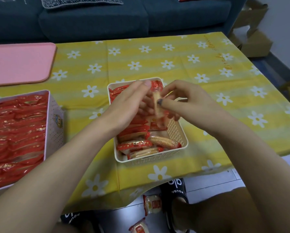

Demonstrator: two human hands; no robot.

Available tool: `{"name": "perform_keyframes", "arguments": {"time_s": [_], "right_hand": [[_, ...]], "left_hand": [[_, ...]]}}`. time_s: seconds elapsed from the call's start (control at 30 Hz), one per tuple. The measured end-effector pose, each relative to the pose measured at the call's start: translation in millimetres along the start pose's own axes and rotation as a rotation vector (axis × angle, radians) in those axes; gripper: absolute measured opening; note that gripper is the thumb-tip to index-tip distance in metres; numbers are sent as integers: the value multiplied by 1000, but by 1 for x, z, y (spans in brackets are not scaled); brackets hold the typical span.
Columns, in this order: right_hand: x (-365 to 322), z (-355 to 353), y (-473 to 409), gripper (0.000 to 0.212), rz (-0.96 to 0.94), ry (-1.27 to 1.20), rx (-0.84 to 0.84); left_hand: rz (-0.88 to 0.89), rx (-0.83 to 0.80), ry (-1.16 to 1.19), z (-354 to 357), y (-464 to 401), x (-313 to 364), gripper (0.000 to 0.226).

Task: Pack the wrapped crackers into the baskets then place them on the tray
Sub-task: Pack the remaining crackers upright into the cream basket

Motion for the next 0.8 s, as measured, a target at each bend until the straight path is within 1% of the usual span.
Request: {"name": "perform_keyframes", "arguments": {"time_s": [0.07,0.17,0.23,0.27,0.33,0.4,0.47,0.53,0.63,0.7,0.73,0.8], "right_hand": [[-1,1,1,17,-5,-22,-79],[-2,-1,3,26,-22,-87,-137],[-2,-3,2,27,-35,-130,-103],[-1,-4,1,26,-41,-115,-56],[3,-8,-1,33,-49,15,74],[7,-13,-2,42,-42,138,137],[11,-15,-2,46,-36,149,87],[12,-13,-3,44,-54,160,25],[14,-8,-2,39,-102,313,9],[15,-8,-2,34,-132,416,0],[15,-9,-1,33,-143,456,-8],[16,-11,0,31,-161,535,-17]], "left_hand": [[-19,12,-4,-1,0,-1,27],[26,12,-203,-9,-1,-8,26],[33,26,-278,-11,-1,-10,24],[31,33,-305,-11,-1,-10,26],[21,47,-345,-11,0,-10,32],[21,47,-343,-12,0,-11,32],[19,37,-325,-13,0,-12,28],[32,23,-330,-11,0,-12,23],[75,-12,-385,-8,2,-10,20],[106,-78,-407,-6,4,-12,24],[125,-100,-483,-7,5,-14,30],[131,-115,-736,-8,7,-20,47]]}}
Point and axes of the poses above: each hand's wrist, its own y-axis away from the middle knuckle, its own z-axis out of the palm, x = y × z, the point moved 2 cm from there along -y, towards the middle knuckle, and after that the axes turned 14 degrees about -x, right-handed, at the moved point
